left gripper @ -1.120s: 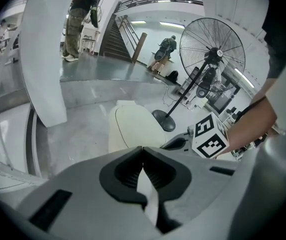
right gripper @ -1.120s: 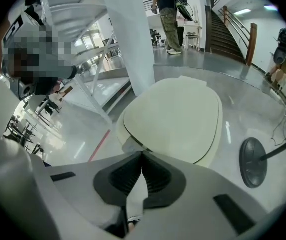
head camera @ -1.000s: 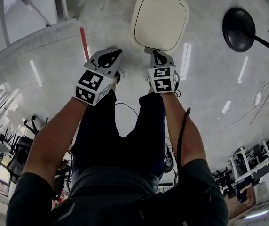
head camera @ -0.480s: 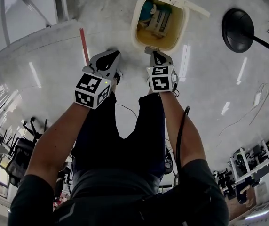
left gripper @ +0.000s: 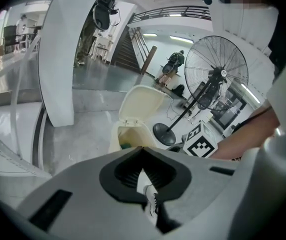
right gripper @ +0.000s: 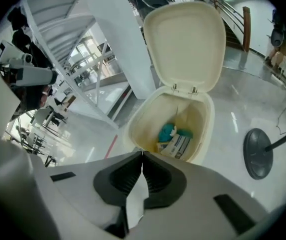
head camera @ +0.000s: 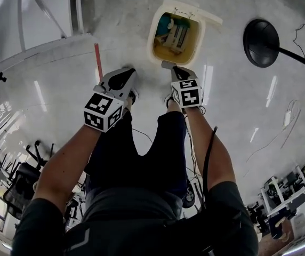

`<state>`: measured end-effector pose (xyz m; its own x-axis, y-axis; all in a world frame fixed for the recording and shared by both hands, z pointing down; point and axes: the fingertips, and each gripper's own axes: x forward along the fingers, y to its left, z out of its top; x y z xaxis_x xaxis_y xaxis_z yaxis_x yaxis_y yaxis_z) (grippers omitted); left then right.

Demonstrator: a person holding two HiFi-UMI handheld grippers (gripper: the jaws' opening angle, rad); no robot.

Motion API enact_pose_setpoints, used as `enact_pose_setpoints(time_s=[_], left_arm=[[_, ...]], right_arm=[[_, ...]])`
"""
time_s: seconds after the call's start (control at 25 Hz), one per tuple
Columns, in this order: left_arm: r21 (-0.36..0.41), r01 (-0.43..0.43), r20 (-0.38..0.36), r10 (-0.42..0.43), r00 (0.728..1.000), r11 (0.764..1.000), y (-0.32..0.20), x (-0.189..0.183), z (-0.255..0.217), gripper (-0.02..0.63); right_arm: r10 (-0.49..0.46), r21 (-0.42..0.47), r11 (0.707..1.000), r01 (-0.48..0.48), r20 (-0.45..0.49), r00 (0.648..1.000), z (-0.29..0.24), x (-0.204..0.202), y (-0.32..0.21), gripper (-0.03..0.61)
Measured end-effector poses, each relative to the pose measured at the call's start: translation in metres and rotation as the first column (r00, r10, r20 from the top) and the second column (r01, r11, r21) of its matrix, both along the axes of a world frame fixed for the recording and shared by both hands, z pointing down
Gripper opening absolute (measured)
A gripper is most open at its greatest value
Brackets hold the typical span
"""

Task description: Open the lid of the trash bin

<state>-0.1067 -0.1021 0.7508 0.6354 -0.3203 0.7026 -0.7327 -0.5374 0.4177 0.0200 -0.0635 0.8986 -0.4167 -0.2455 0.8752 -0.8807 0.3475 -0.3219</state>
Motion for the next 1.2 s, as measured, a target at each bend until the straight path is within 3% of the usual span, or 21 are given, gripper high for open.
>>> enact_pose_setpoints(time_s=[0.36,0.56,0.72,0.84,0.96,1.08,1.2], left_arm=[[0.136,-0.026,-0.004,0.027,1.000,0.990,-0.012,-0.001,-0.119,0.009],[0.255,0.005,-0.068,0.012,0.998,0.967,-0.036,0.011,-0.192,0.009],[0.258,0.031,-0.141,0.005,0.990,0.966,-0.037,0.017,-0.253,0.009],[0.314,0.035,-0.187,0.025,0.982,0.949,-0.038,0.019,-0.308,0.009],[0.416,0.007,-0.219,0.093,0.971,0.909,-0.046,0.031,-0.359,0.009],[0.502,-0.012,-0.211,0.136,0.968,0.865,-0.047,0.039,-0.403,0.009],[0.547,-0.010,-0.274,0.190,0.943,0.837,-0.042,0.049,-0.449,0.009]], right_arm=[[0.054,0.139,0.988,-0.059,0.040,0.998,-0.168,0.029,-0.011,0.028],[0.070,0.311,0.947,-0.078,0.038,0.997,-0.274,0.049,-0.041,0.028],[0.053,0.394,0.917,-0.061,0.031,0.998,-0.350,0.055,-0.045,0.028],[0.053,0.479,0.874,-0.077,0.064,0.997,-0.419,0.061,-0.042,0.028],[0.038,0.588,0.807,-0.059,0.048,0.998,-0.478,0.074,-0.046,0.028],[0.031,0.637,0.769,-0.057,0.051,0.998,-0.524,0.083,-0.040,0.028],[0.013,0.699,0.713,-0.058,0.070,0.997,-0.576,0.091,-0.036,0.028]])
